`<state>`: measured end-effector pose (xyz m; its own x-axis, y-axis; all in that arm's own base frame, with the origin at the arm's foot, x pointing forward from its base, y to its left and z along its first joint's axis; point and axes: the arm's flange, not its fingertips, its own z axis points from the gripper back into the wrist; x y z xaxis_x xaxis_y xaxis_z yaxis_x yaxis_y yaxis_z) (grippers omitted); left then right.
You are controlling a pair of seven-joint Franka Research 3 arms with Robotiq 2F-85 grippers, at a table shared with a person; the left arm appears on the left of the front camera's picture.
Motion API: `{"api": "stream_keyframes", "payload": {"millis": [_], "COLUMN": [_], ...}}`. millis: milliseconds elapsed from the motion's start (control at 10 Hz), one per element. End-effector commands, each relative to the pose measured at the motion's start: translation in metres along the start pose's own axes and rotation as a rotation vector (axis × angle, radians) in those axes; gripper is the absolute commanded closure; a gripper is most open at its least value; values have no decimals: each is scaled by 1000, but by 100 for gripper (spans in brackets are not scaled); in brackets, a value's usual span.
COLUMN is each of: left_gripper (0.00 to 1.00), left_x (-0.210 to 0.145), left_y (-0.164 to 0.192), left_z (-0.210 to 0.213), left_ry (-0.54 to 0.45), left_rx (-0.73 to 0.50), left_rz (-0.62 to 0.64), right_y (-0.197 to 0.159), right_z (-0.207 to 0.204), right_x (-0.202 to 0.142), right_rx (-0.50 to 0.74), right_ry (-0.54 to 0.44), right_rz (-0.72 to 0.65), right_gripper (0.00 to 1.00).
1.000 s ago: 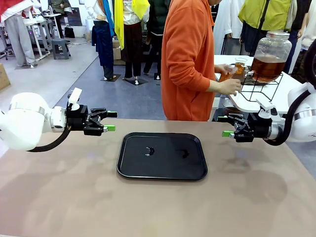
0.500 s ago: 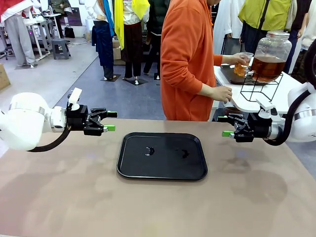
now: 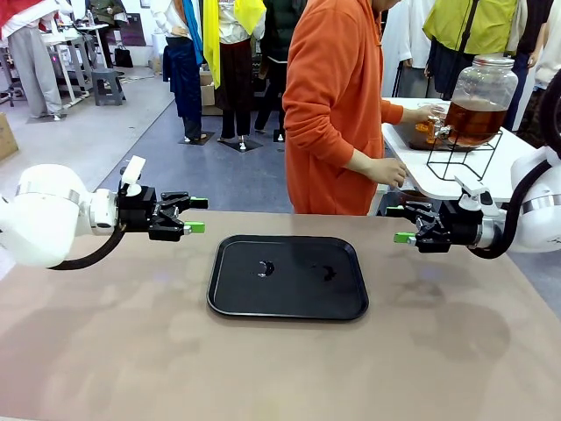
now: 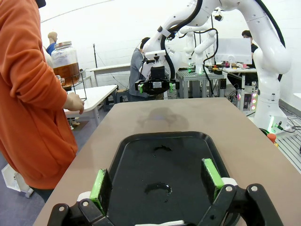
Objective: Pour the drink into the iced cup.
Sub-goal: Open the gripper to release the iced cup you were holding.
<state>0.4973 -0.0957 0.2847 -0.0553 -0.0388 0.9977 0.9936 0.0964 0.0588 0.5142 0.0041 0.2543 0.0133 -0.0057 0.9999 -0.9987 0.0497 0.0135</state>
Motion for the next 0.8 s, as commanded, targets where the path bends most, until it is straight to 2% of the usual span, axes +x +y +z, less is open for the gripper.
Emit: {"api": "stream_keyframes", "payload": {"millis": [0, 700], "left_gripper": [0, 0], "left_x": [1, 1], "left_y": [1, 1], "left_z": [-1, -1], "left_ry": [1, 1], "left_rx": [0, 0], "left_rz": [-5, -5], "right_y": [-2, -2], "right_z": [-2, -2], "right_x": [4, 4], "right_rx": [4, 4], "right_ry": [1, 1], "right_rz": [0, 0], "right_gripper": [0, 0]}}
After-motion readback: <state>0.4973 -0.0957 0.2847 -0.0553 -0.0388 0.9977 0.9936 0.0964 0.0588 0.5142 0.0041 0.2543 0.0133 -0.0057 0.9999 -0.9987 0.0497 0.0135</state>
